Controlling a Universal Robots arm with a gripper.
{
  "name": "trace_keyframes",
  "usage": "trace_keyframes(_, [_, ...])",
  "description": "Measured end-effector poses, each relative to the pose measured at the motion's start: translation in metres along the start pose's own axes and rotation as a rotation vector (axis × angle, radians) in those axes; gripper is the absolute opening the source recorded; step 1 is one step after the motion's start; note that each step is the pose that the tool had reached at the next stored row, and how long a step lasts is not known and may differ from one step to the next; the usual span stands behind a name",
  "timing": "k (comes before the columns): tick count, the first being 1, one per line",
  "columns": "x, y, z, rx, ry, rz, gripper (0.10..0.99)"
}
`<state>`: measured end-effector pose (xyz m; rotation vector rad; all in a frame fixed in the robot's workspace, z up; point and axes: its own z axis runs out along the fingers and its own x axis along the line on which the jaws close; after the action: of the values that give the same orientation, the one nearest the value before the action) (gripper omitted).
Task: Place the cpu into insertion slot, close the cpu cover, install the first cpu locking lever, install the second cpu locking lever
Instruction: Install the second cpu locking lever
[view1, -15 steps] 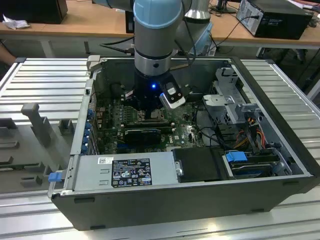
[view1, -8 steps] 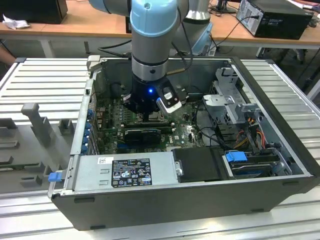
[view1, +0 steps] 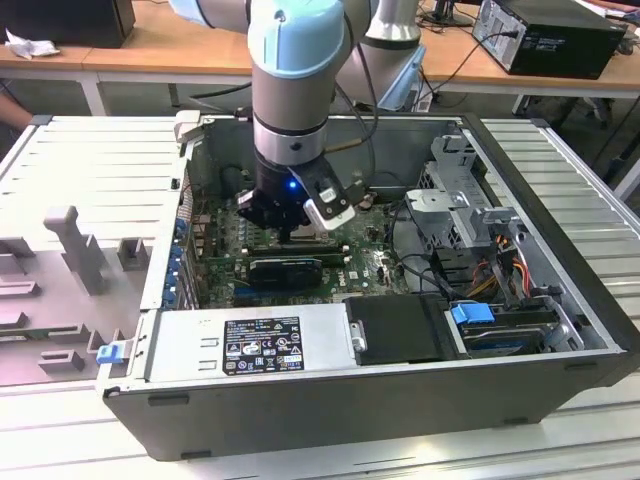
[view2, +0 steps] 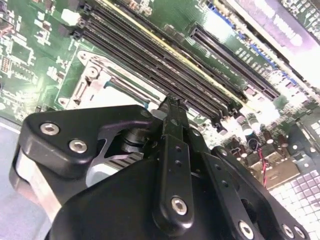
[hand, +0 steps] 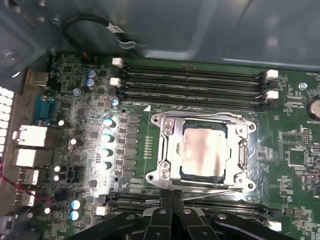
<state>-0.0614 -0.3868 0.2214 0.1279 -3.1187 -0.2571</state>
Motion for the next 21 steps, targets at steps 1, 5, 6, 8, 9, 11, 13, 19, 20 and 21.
trace_keyframes(1, [0.0011, -0.001, 0.0005, -0.008, 0.0004, -0.006, 0.106])
trace_keyframes(5, [0.0047, -0.0048, 0.0033, -0.038, -0.0006, -0.016, 0.106])
trace_keyframes(6, [0.0054, -0.0056, 0.0039, -0.043, -0.0009, -0.017, 0.106])
trace_keyframes(8, [0.0064, -0.0073, 0.0072, -0.057, -0.0017, -0.02, 0.106])
trace_keyframes(9, [0.0067, -0.0083, 0.0095, -0.063, -0.002, -0.021, 0.106])
trace_keyframes(11, [0.0089, -0.0103, 0.0117, -0.071, -0.0022, -0.023, 0.106])
trace_keyframes(13, [0.0099, -0.0111, 0.0141, -0.081, -0.0029, -0.025, 0.106])
trace_keyframes(19, [0.0123, -0.0123, 0.023, -0.124, -0.0066, -0.027, 0.106])
trace_keyframes(20, [0.0138, -0.0123, 0.0234, -0.129, -0.0068, -0.028, 0.106])
trace_keyframes(21, [0.0157, -0.0122, 0.024, -0.133, -0.0073, -0.028, 0.106])
